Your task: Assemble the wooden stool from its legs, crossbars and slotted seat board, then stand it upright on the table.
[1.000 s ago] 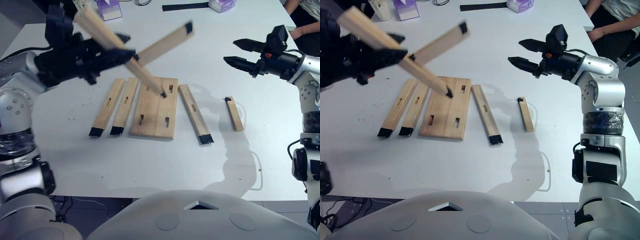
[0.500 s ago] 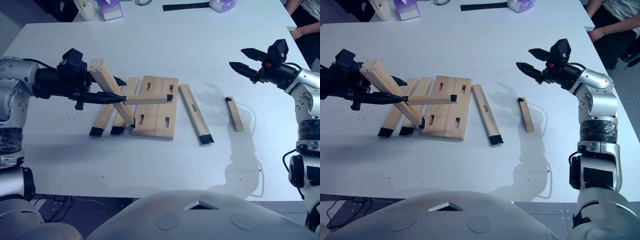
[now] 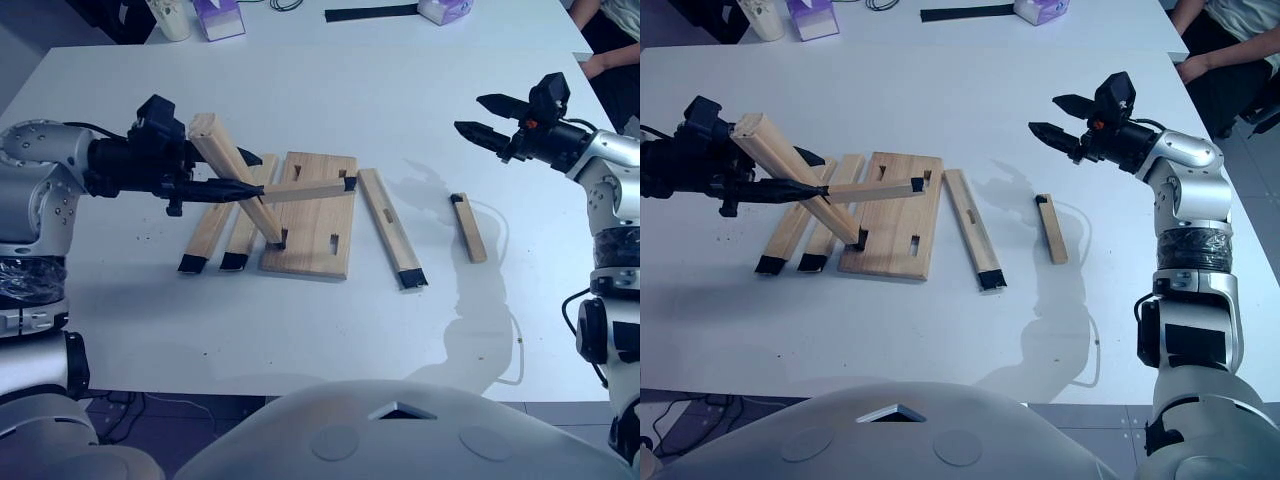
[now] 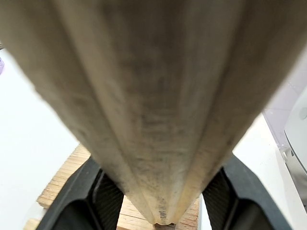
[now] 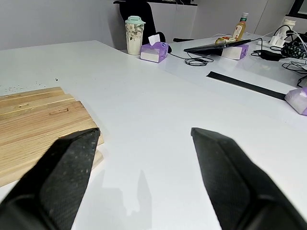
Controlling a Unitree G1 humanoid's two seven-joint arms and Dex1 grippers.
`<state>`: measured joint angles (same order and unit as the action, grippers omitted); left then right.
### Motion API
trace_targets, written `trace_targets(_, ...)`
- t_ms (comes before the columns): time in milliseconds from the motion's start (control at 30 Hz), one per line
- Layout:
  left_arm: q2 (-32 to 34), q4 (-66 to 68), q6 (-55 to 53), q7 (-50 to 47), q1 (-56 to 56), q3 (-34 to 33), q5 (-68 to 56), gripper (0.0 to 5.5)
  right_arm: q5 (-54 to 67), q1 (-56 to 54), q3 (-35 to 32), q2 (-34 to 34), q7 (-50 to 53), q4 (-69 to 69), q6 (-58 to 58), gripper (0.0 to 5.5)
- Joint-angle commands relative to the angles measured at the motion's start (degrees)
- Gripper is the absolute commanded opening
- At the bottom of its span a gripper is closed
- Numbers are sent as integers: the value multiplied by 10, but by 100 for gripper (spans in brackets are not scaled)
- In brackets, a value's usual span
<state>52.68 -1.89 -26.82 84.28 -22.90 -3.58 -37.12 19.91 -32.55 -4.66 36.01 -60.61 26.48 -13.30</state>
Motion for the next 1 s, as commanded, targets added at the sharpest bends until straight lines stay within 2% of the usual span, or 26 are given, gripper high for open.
trace_targets(33,-3,-8,17,-6,18,-5,14,205,-6,-16,4,0,-10,10,3,351)
trace_targets(400,20,99,62,61,-30,43,71,205,0,6,-1,-12,1,-4,-4,351)
trace_targets(567,25,78,78,80,14,81,77,205,3,21,0,-25,7,-21,-10,351)
trace_targets(833,18,3,34,54,62,68,30,205,-4,33,1,-27,14,-23,-6,351)
trace_targets(1000,7,15,81,11,93,68,70,205,-4,34,1,-33,20,-27,-3,351)
